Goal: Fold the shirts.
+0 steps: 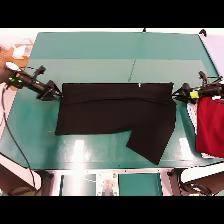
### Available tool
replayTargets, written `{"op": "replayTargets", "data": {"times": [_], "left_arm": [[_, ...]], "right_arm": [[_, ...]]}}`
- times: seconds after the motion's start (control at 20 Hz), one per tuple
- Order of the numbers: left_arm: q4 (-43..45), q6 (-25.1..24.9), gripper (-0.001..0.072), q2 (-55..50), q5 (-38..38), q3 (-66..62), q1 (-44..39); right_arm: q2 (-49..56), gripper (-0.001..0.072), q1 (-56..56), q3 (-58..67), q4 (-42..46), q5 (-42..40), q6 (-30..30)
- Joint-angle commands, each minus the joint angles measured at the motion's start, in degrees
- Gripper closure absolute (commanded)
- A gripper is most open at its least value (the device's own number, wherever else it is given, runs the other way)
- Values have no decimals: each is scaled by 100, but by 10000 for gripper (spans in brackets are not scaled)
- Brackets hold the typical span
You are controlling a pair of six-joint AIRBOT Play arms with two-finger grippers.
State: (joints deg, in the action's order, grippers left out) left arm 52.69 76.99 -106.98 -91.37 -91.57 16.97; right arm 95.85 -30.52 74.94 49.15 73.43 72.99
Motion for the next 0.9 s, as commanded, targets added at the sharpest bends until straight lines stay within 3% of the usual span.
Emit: {"op": "replayTargets", "data": {"times": [0.0, 0.05, 0.35, 0.5, 0.65, 0.7, 0.75, 0.85], "left_arm": [[264, 422, 242, 570, -520, 282, 448], [435, 369, 290, 968, -398, 654, 566], [710, 214, 290, 4074, 1147, 4389, 907], [247, 426, 289, 5641, 1832, 6271, 907], [-621, 396, 288, 6299, 2441, 7501, 907], [-691, 400, 235, 6293, 2697, 7790, 907], [-774, 402, 108, 6290, 2994, 8004, 907], [-1054, 402, 103, 6293, 3685, 8247, 905]], "right_arm": [[-669, 414, -442, -323, 114, 264, 52], [-986, 420, -588, -636, 129, 260, -20], [-3187, 424, -848, -3595, -35, -654, -232], [-4030, 420, -850, -4750, -63, -1049, -227], [-4304, 396, -850, -5115, -72, -1217, -227], [-4301, 378, -848, -5115, -129, -1209, -225], [-4301, 379, -848, -5115, -284, -1207, -227], [-4301, 381, -848, -5115, -535, -1193, -247]]}}
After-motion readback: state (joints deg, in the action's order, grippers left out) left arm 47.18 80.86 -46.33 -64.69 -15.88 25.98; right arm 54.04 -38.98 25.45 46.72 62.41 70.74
